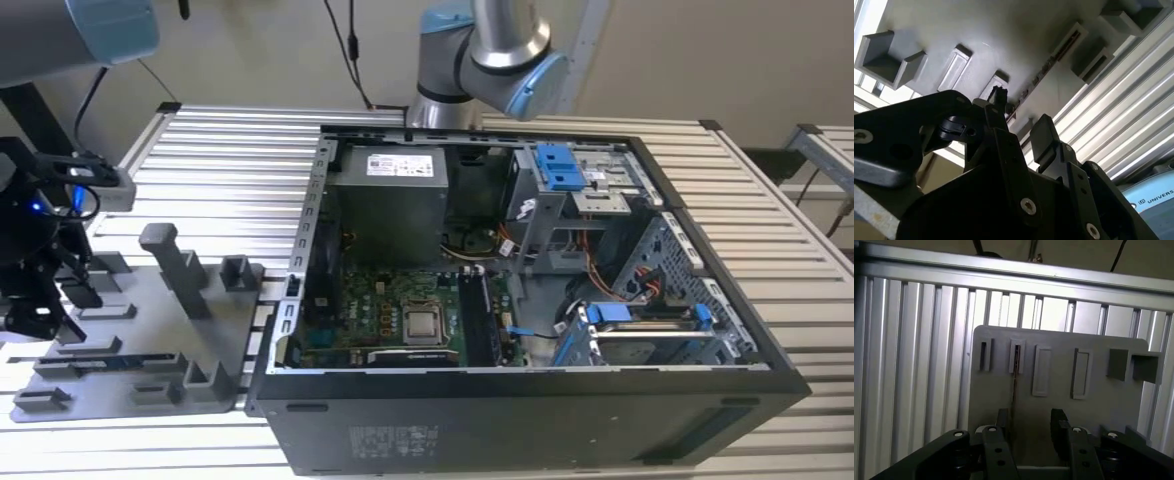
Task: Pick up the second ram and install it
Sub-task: 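Pick up the second ram and move it above second insertion slot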
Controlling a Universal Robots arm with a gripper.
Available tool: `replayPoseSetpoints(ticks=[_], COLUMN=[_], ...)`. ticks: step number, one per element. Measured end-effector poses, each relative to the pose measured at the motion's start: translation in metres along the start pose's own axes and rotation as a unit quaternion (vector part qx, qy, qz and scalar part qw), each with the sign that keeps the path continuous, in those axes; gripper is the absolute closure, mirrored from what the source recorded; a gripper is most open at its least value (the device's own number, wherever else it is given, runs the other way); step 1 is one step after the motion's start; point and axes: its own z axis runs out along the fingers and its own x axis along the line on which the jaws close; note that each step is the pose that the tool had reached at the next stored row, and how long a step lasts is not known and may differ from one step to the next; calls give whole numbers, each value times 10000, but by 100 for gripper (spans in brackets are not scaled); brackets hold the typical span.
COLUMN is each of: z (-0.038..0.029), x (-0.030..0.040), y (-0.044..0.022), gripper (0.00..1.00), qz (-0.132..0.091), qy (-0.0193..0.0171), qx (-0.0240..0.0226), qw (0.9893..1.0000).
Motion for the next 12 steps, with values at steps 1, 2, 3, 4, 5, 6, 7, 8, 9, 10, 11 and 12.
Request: replayPoseSetpoints(ticks=[1, 2, 3, 4, 5, 6, 7, 8, 9, 10, 11, 12], z=[15, 33, 51, 67, 83, 99, 113, 126, 138, 151, 162, 171], x=[0, 0, 1, 1, 1, 1, 1, 1, 1, 1, 2, 2], y=[0, 0, -1, -1, -1, -1, -2, -2, -2, -2, -2, -3], gripper=[52, 52, 52, 52, 52, 52, 52, 52, 52, 52, 52, 52], qz=[0, 0, 0, 0, 0, -1, -4, -9, -14, -20, -29, -40], qy=[6, 13, 18, 23, 29, 34, 40, 46, 54, 61, 68, 73], qx=[-1, -2, -2, -2, -2, -1, -2, -2, -2, -3, -1, 6], qw=[10000, 10000, 10000, 10000, 10000, 10000, 10000, 10000, 10000, 10000, 10000, 10000])
